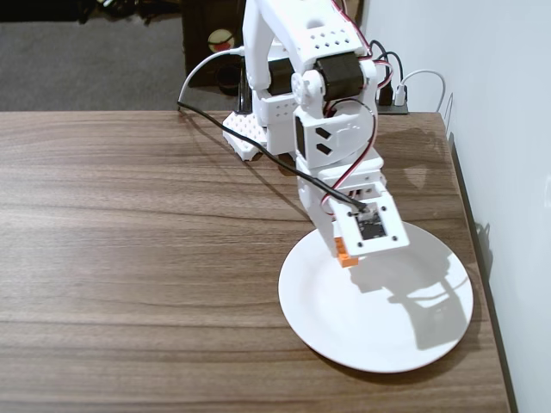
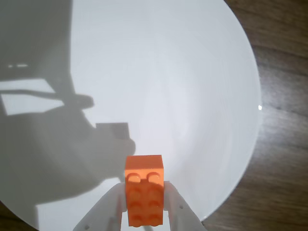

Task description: Grasp a lego block and put it on the plate.

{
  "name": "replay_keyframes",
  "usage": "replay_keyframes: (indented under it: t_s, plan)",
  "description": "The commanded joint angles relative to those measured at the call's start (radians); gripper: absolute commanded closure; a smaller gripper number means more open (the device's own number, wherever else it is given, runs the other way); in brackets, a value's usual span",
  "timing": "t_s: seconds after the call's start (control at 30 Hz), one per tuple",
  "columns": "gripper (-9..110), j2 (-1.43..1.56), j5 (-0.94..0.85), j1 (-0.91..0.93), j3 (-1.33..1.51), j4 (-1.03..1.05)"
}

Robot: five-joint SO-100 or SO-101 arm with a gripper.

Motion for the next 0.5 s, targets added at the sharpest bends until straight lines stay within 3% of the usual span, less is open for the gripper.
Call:
replay_keyframes:
  t_s: [0.0, 0.47]
  plan:
    - [95, -0.009, 0.008, -0.026, -0.011, -0.017]
    - [95, -0.025, 0.046, -0.110, 0.101, -0.066]
